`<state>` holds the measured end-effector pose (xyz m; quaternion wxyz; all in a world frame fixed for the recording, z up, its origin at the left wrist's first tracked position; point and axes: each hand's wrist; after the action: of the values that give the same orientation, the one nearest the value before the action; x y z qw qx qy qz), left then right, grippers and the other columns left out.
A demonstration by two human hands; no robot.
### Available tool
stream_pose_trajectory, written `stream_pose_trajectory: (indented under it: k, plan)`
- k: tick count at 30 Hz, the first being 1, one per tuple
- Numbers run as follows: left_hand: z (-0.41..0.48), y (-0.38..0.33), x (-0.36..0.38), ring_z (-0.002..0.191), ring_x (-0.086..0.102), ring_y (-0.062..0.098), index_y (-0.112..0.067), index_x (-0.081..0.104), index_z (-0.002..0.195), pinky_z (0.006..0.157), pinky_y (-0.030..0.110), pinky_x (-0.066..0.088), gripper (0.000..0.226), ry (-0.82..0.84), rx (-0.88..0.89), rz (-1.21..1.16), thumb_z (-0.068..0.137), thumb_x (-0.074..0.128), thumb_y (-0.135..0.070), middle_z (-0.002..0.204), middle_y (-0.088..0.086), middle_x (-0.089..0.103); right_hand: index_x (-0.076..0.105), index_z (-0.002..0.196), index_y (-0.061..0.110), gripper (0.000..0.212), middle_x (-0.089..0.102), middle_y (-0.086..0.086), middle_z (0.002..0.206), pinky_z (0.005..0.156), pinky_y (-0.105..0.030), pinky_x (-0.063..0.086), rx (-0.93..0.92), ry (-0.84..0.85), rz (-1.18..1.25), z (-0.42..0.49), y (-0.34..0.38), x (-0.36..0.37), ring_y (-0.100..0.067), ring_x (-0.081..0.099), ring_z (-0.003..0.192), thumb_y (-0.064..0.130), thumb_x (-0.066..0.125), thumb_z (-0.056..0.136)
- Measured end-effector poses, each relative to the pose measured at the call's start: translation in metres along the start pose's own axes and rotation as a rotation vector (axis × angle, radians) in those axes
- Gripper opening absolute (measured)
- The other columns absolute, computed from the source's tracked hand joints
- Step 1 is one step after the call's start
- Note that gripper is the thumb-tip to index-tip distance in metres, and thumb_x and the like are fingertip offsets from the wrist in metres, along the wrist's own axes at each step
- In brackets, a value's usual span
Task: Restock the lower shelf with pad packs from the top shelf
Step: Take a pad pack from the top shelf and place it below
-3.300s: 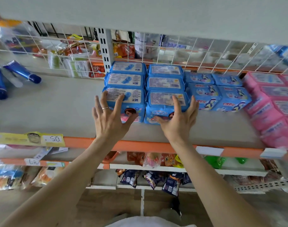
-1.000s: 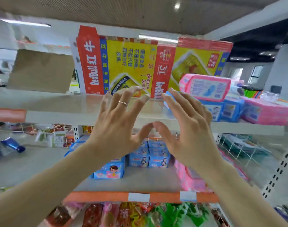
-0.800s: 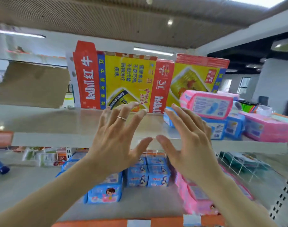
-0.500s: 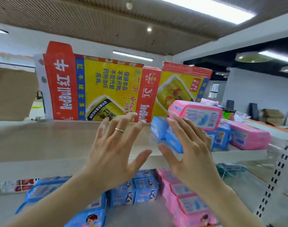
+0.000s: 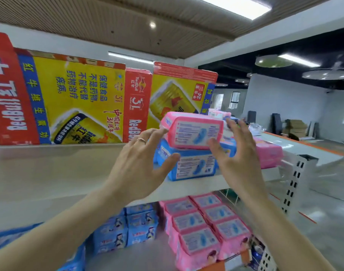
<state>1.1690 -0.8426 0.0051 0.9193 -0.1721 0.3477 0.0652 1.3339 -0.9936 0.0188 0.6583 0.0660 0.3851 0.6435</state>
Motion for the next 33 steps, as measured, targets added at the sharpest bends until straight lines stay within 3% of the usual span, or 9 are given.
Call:
stream_pose_trajectory:
  k: [3,6,12,15,17,20,24,27,33]
  plan:
    - [0.034,-0.012,0.007,0.127,0.050,0.019,-0.032,0.032,0.151,0.092,0.028,0.035,0.075,0.022,-0.159,-0.178,0.088,0.036,-0.073,0.145,0.002,0.053,0.027,0.151,0.046,0.067,0.028,0.009,0.161,0.118,-0.048,0.027,0.103,0.040,0.161,0.026,-0.016,-0.003,-0.016,0.026,0.148,0.060,0.056,0.091]
    - [0.059,-0.015,0.017,0.133,0.049,0.022,-0.034,0.035,0.152,0.098,0.031,0.033,0.073,0.057,-0.380,-0.282,0.090,0.034,-0.074,0.144,0.000,0.055,0.026,0.151,0.047,0.067,0.042,0.011,0.150,0.116,-0.043,0.033,0.202,0.140,0.372,0.043,-0.030,0.001,-0.012,0.040,0.138,0.056,0.058,0.092]
    - [0.060,-0.023,0.034,0.117,0.060,0.005,-0.037,0.053,0.142,0.109,0.032,0.042,0.077,0.040,-0.405,-0.437,0.079,0.040,-0.081,0.122,-0.014,0.069,0.041,0.148,0.032,0.056,0.073,0.018,0.104,0.095,-0.037,0.055,0.152,0.291,0.661,0.049,-0.048,0.013,-0.004,0.070,0.100,0.045,0.057,0.096]
    - [0.048,-0.045,0.030,0.083,0.061,-0.017,-0.020,0.060,0.137,0.082,0.004,0.046,0.067,-0.065,-0.355,-0.567,0.090,0.047,-0.066,0.095,-0.020,0.071,0.050,0.137,0.024,0.039,0.075,0.023,0.085,0.080,-0.027,0.058,0.092,0.223,0.817,0.041,-0.052,0.008,0.000,0.071,0.088,0.035,0.053,0.100]
    - [0.034,-0.059,0.026,0.083,0.065,-0.013,-0.011,0.062,0.130,0.074,0.002,0.045,0.058,-0.141,-0.335,-0.631,0.093,0.044,-0.052,0.088,-0.019,0.071,0.053,0.120,0.021,0.020,0.074,0.024,0.080,0.069,-0.018,0.055,0.040,0.170,0.892,0.032,-0.053,0.003,0.003,0.070,0.081,0.029,0.050,0.102]
    - [0.010,-0.075,0.020,0.089,0.070,0.003,-0.010,0.056,0.118,0.081,0.019,0.055,0.046,-0.280,-0.380,-0.676,0.094,0.051,-0.050,0.085,-0.011,0.074,0.052,0.099,0.021,0.009,0.073,0.018,0.079,0.071,-0.021,0.054,-0.015,0.110,0.975,0.015,-0.051,-0.001,-0.002,0.070,0.079,0.030,0.050,0.102]
    - [-0.029,-0.091,0.020,0.099,0.068,0.033,-0.012,0.055,0.132,0.100,0.053,0.051,0.055,-0.388,-0.450,-0.652,0.093,0.059,-0.051,0.096,0.018,0.070,0.056,0.085,0.033,0.014,0.068,0.013,0.087,0.082,-0.048,0.054,-0.048,0.104,1.072,-0.020,-0.051,0.003,-0.015,0.064,0.088,0.041,0.061,0.095]
    - [-0.069,-0.098,0.026,0.099,0.070,0.023,-0.033,0.069,0.114,0.097,0.053,0.052,0.025,-0.406,-0.494,-0.573,0.092,0.063,-0.042,0.099,0.000,0.076,0.057,0.096,0.025,0.006,0.069,0.001,0.111,0.090,-0.032,0.053,-0.081,0.119,1.150,-0.058,-0.053,0.004,-0.014,0.064,0.110,0.026,0.062,0.094]
    - [-0.148,-0.105,0.041,0.106,0.069,0.004,-0.034,0.060,0.125,0.087,0.017,0.054,0.053,-0.491,-0.548,-0.578,0.078,0.082,-0.021,0.113,-0.014,0.074,0.051,0.136,0.018,0.046,0.067,0.002,0.127,0.090,-0.023,0.052,0.029,0.298,1.188,-0.135,-0.064,0.008,-0.014,0.064,0.117,0.015,0.056,0.090]
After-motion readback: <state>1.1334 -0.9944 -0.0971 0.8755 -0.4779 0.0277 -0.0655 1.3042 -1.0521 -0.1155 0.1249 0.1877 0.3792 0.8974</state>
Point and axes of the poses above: each hand's wrist, its own z-axis towards the middle knuckle, its own x-axis out of the palm, y = z × x
